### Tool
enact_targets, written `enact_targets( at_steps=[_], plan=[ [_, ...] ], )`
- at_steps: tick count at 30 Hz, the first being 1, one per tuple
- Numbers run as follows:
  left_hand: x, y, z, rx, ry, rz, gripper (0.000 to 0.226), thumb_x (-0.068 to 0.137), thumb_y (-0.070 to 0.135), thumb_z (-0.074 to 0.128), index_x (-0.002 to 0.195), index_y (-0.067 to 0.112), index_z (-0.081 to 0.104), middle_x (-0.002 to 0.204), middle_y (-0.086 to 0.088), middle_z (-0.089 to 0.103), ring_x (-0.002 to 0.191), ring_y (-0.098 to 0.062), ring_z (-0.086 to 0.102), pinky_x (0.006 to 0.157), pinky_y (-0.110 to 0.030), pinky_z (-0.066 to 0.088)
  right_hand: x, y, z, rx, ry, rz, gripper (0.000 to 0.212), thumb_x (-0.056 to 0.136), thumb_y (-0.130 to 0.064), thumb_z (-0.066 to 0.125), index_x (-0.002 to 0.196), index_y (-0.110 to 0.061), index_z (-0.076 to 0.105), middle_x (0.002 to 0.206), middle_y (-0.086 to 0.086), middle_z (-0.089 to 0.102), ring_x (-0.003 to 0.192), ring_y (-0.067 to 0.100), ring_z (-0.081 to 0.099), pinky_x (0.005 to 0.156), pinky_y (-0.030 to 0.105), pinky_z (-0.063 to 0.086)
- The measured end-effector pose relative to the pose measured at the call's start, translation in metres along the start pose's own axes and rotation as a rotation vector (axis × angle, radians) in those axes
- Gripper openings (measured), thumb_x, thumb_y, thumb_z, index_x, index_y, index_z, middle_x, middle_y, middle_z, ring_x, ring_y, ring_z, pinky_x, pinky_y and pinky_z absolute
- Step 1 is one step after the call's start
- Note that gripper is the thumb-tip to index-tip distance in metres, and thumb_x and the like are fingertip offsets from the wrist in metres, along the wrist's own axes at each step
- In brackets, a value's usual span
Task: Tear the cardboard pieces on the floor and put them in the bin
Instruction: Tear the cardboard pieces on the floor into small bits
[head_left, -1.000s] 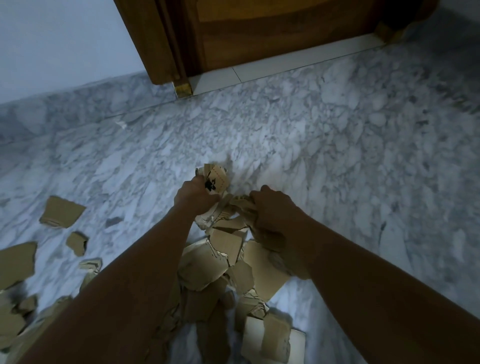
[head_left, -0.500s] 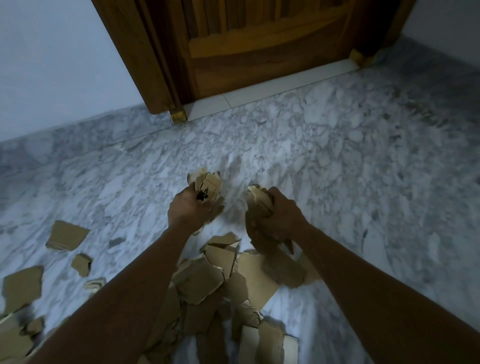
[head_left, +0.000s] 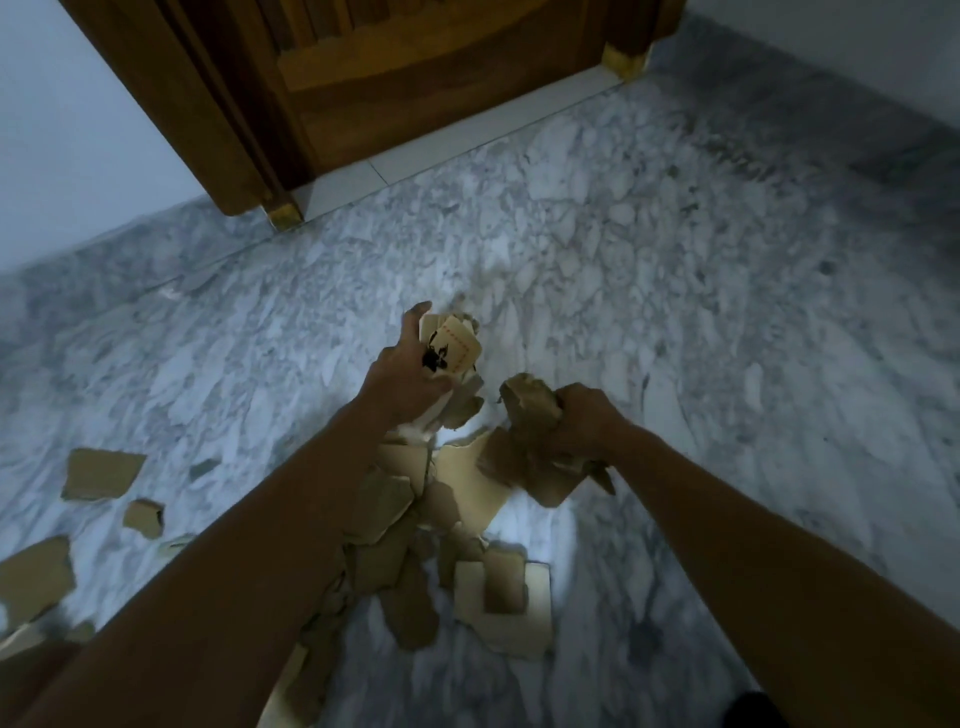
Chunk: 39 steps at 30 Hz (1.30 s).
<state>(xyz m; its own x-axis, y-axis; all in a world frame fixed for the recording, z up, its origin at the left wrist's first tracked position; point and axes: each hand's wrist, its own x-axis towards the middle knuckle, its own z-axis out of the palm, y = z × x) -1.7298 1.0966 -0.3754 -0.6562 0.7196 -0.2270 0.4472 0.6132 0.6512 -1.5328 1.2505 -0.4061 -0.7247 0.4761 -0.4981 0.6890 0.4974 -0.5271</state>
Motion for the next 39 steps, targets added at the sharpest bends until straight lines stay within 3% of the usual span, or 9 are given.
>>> enact_targets(
  at_steps=[4, 10, 14, 20, 25, 28, 30, 34, 39],
  plan=[
    [-0.01, -0.026, 0.011, 0.058, -0.084, -0.052, 0.072, 0.076, 0.038, 0.081, 0.136, 0.022, 0.045, 0.113, -0.002, 0.067, 0.105, -0.022, 0.064, 0.085, -0.033, 0.053, 0.012, -0.003, 0.049, -0.145, -0.001, -0.035, 0.033, 0.074, -0.043, 0.075, 0.092, -0.017, 0.066, 0.092, 0.002, 0.064, 0.093, 0.022, 0.065, 0.081, 0.033, 0.05],
    [-0.034, -0.058, 0.007, 0.081, -0.087, -0.167, 0.057, 0.077, 0.041, 0.081, 0.124, 0.016, 0.061, 0.114, -0.006, 0.068, 0.103, -0.024, 0.064, 0.08, -0.029, 0.05, 0.014, -0.005, 0.085, -0.414, 0.12, -0.203, 0.035, 0.078, -0.047, 0.059, 0.105, -0.025, 0.052, 0.102, -0.002, 0.061, 0.101, 0.022, 0.058, 0.112, 0.061, 0.022],
    [-0.042, -0.057, 0.006, 0.08, -0.161, -0.208, 0.054, 0.073, 0.043, 0.083, 0.116, 0.015, 0.066, 0.108, -0.005, 0.07, 0.094, -0.02, 0.064, 0.075, -0.03, 0.051, 0.015, -0.005, 0.068, -0.142, -0.035, -0.241, 0.042, 0.075, -0.033, 0.074, 0.104, -0.02, 0.046, 0.101, 0.003, 0.06, 0.096, 0.027, 0.061, 0.088, 0.045, 0.049],
    [-0.041, -0.008, 0.016, 0.218, -0.477, -0.165, 0.029, 0.071, 0.041, 0.085, 0.083, 0.022, 0.068, 0.085, -0.002, 0.069, 0.07, -0.011, 0.062, 0.056, -0.02, 0.042, 0.013, 0.038, -0.021, -0.128, 0.217, -0.062, 0.058, 0.068, -0.047, 0.073, 0.104, -0.003, 0.06, 0.102, 0.016, 0.063, 0.092, 0.035, 0.064, 0.072, 0.035, 0.048],
    [-0.03, 0.034, 0.09, 0.397, -0.61, -0.032, 0.059, 0.072, 0.042, 0.085, 0.115, 0.008, 0.062, 0.118, -0.011, 0.059, 0.1, -0.024, 0.061, 0.077, -0.032, 0.05, -0.016, 0.091, -0.019, -0.318, 0.269, 0.084, 0.053, 0.088, -0.041, 0.065, 0.125, -0.005, 0.049, 0.12, 0.02, 0.047, 0.103, 0.041, 0.055, 0.085, 0.047, 0.05],
    [-0.023, 0.038, 0.136, 0.48, -0.617, 0.067, 0.061, 0.074, 0.041, 0.081, 0.123, 0.011, 0.06, 0.16, -0.008, 0.02, 0.134, -0.026, 0.044, 0.101, -0.037, 0.044, -0.022, 0.113, -0.003, -0.324, 0.359, 0.091, 0.057, 0.092, -0.04, 0.06, 0.134, -0.006, 0.041, 0.122, 0.019, 0.052, 0.104, 0.039, 0.055, 0.082, 0.048, 0.051],
    [-0.016, 0.032, 0.152, 0.475, -0.591, 0.09, 0.069, 0.073, 0.041, 0.082, 0.132, 0.015, 0.056, 0.164, -0.005, 0.01, 0.137, -0.025, 0.041, 0.105, -0.033, 0.039, -0.015, 0.117, -0.002, -0.275, 0.389, 0.063, 0.055, 0.093, -0.041, 0.058, 0.132, -0.007, 0.041, 0.115, 0.018, 0.057, 0.097, 0.038, 0.059, 0.076, 0.045, 0.049],
    [-0.015, 0.031, 0.158, 0.387, -0.474, 0.146, 0.082, 0.072, 0.033, 0.082, 0.144, 0.026, 0.044, 0.142, -0.004, 0.045, 0.123, -0.026, 0.053, 0.097, -0.032, 0.045, -0.007, 0.123, -0.003, -0.242, 0.395, 0.061, 0.057, 0.092, -0.047, 0.061, 0.13, -0.009, 0.041, 0.109, 0.016, 0.061, 0.093, 0.037, 0.062, 0.074, 0.041, 0.049],
    [-0.027, 0.029, 0.165, 0.39, -0.43, -0.038, 0.073, 0.069, 0.043, 0.08, 0.122, 0.004, 0.05, 0.114, -0.007, 0.054, 0.104, -0.027, 0.062, 0.082, -0.038, 0.053, -0.022, 0.133, 0.014, -0.272, 0.46, 0.111, 0.054, 0.09, -0.056, 0.058, 0.12, -0.013, 0.044, 0.1, 0.01, 0.063, 0.083, 0.033, 0.065, 0.074, 0.042, 0.051]
  ],
)
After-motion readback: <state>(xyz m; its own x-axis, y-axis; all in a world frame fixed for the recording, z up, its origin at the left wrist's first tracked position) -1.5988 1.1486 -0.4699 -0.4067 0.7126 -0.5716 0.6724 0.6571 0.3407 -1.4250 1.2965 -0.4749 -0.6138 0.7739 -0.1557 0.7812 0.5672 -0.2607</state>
